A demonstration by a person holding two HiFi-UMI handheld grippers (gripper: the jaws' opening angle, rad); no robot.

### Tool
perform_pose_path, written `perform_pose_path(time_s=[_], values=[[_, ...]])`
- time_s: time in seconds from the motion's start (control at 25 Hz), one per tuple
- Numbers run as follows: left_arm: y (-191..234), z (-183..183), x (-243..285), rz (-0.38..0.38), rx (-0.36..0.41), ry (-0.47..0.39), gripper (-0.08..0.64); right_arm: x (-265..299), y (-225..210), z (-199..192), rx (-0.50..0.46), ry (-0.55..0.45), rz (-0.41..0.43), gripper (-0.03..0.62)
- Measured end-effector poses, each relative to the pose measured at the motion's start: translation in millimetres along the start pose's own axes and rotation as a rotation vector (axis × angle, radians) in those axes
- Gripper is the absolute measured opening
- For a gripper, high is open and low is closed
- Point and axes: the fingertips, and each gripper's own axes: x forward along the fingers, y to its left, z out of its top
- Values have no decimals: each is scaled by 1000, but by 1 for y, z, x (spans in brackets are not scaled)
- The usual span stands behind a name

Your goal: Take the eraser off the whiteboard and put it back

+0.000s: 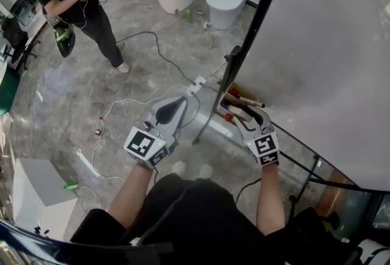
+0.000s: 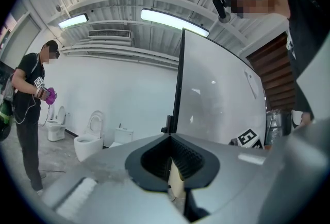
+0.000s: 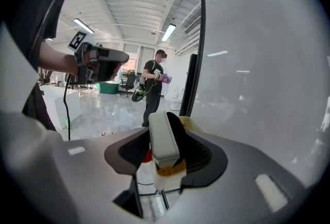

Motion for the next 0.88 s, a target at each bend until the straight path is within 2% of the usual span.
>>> perform_pose_path(time_s=[0.28, 0.52, 0.68, 0.8, 0.88], values=[[-1, 5, -2, -39, 4, -18, 3, -11, 4, 21, -9, -36, -46, 201], [-3, 8, -7, -75, 32, -20, 3, -32, 4, 40, 30, -103, -106, 201], [-6, 6, -7, -107, 24, -38, 3, -44, 7, 52, 43, -139, -135, 201], [-13, 18, -6, -120, -1, -49, 3, -55, 12, 63, 46, -171, -155, 201], [-15, 18, -6, -139, 14, -47, 3, -62, 15, 71, 42, -194, -168, 201]])
